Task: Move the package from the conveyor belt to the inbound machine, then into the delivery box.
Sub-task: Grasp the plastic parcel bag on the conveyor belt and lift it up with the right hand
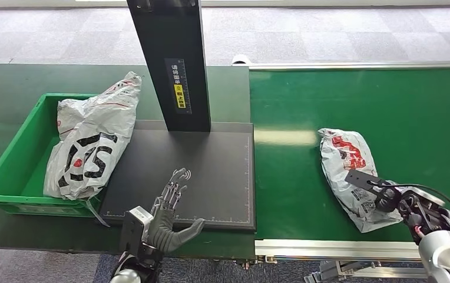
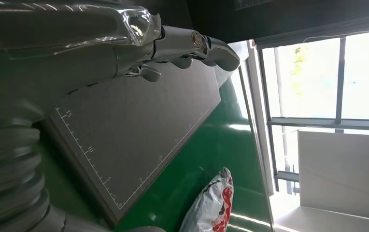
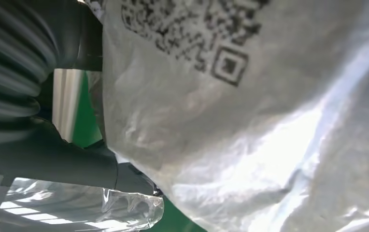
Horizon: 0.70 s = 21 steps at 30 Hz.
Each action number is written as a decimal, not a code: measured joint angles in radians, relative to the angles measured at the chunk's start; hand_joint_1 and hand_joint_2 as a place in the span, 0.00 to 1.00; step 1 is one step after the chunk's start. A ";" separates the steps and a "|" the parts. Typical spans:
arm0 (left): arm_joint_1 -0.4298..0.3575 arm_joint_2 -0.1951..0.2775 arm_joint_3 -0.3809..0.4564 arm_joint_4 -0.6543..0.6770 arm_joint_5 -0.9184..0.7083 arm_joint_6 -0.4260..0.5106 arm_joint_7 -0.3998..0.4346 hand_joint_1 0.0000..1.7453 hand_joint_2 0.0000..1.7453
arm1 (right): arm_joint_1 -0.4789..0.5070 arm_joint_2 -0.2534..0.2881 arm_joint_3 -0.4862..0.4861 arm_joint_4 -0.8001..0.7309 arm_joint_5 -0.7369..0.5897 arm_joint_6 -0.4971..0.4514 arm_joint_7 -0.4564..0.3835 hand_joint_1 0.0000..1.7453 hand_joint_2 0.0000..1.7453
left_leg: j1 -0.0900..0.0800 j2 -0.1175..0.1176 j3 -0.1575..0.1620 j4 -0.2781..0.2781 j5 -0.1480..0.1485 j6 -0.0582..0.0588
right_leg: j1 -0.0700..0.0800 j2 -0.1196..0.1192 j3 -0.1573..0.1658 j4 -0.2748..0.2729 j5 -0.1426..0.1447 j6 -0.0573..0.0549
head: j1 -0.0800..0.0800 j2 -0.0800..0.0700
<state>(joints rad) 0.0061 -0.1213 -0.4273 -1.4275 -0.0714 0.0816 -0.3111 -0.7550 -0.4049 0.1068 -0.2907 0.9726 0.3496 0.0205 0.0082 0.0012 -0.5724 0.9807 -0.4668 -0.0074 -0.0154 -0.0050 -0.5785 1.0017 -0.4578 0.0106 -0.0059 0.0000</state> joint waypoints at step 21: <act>0.013 -0.006 0.049 -0.040 -0.008 0.042 -0.083 0.00 1.00 | -0.044 0.115 0.045 -0.044 -0.052 -0.298 -0.287 1.00 1.00 | 0.000 0.000 0.000 0.000 0.000 0.000 | 0.000 0.000 0.000 0.000 0.000 0.000 | 0.000 0.000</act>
<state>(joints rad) 0.0187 -0.1274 -0.3786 -1.4678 -0.0790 0.1233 -0.3938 -0.7989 -0.2898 0.1516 -0.3349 0.9203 0.0521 -0.2667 0.0084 0.0011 -0.5727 0.9806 -0.4665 -0.0076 -0.0152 -0.0055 -0.5788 1.0020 -0.4578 0.0106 -0.0059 -0.0001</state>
